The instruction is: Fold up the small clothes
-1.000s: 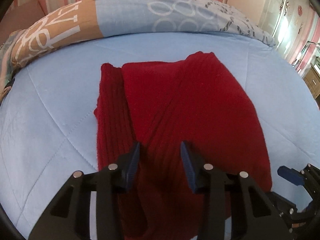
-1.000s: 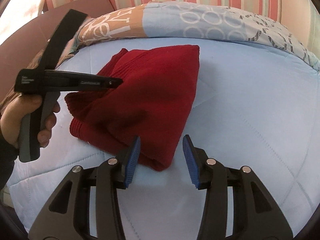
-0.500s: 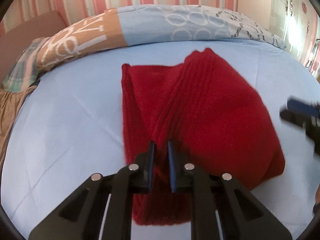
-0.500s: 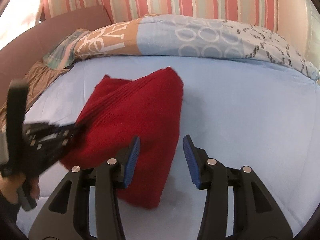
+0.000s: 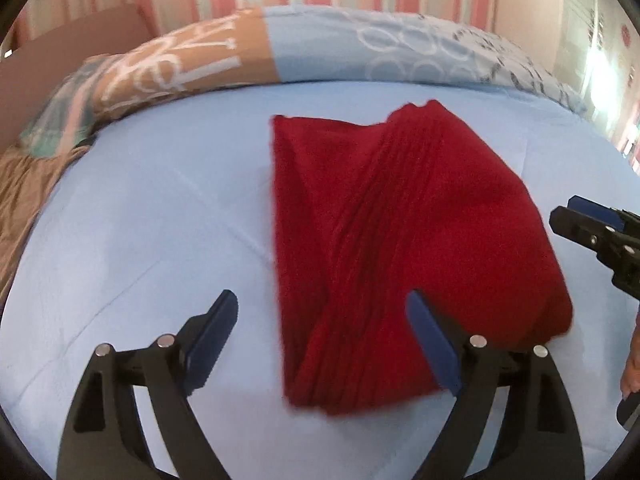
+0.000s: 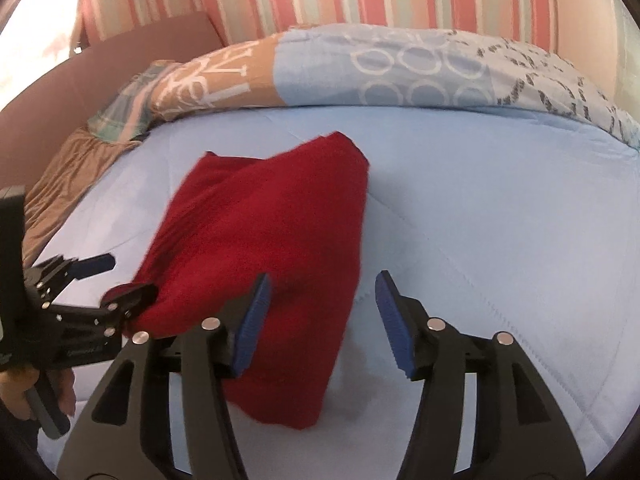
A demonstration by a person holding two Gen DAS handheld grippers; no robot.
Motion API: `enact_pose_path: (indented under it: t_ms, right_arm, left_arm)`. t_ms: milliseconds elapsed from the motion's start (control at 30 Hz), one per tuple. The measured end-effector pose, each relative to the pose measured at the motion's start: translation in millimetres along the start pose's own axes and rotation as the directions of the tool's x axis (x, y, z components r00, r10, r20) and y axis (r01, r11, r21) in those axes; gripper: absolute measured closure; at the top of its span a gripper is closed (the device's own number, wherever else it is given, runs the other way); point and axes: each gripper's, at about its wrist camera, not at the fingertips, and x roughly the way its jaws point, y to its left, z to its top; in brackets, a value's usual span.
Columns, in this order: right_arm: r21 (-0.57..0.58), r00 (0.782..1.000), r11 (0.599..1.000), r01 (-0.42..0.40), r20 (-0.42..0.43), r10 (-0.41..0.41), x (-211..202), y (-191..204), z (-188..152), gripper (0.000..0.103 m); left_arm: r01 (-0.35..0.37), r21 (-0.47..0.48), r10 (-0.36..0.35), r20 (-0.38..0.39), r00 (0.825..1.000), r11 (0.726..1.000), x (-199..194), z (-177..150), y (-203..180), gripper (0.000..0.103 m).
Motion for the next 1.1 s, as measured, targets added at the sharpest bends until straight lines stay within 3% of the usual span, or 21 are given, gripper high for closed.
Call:
enact_pose_path:
  t_ms: [200, 400, 633, 733, 800, 867, 1033, 1100]
  right_arm:
    - [-0.094, 0.999, 0.996, 0.006, -0.049, -0.011, 3.7, 25.0, -11.9, 0.046]
    - [-0.077, 0.985, 0.997, 0.03, -0.168, -0.043, 33.8, 16.2, -32.2, 0.042]
    - [-0.084, 0.99, 0.996, -0.011, -0.143, -0.001, 29.5, 9.5, -30.9, 0.037]
    - [-0.092, 0.997, 0.995, -0.033, -0.071, 0.026, 6.7, 5.8, -19.6, 0.021]
    - [-0.095, 0.999, 0.995, -0.027, -0.026, 0.025, -4.5, 0.6, -11.4, 0.015]
    - [-0.093, 1.0, 0.996, -0.007, -0.018, 0.005, -6.0, -6.6, -4.1, 0.015]
    - [-0.076, 0.999, 0.997, 0.026, -0.021, -0.028, -2.1, -16.5, -1.3, 0.015]
    - [-0.088, 0.999, 0.996, 0.029, -0.027, -0.031, 0.0, -14.7, -4.2, 0.015]
  left_arm:
    - [-0.114, -0.024, 0.113, -0.035, 0.993, 0.993, -4.3, -25.8, -6.6, 0.015]
    - [-0.117, -0.038, 0.112, -0.108, 0.988, 0.992, 20.0, -28.8, 2.3, 0.013]
    - [-0.083, -0.035, 0.079, -0.092, 0.993, 0.996, 15.5, -29.3, 9.2, 0.008]
    - [-0.056, -0.033, 0.054, -0.069, 0.996, 0.998, -4.9, -20.5, 11.9, 0.009]
    - [-0.015, -0.055, 0.012, -0.047, 0.999, 0.998, -17.1, -16.0, 18.6, 0.002]
    - [0.085, -0.098, -0.091, -0.053, 0.994, 0.992, -17.5, -11.9, 26.3, 0.002]
    - [0.245, -0.159, -0.261, -0.093, 0.961, 0.957, 8.8, -3.0, 28.9, 0.002]
    - [0.265, -0.176, -0.291, -0.141, 0.946, 0.948, 24.9, -2.0, 26.8, 0.002]
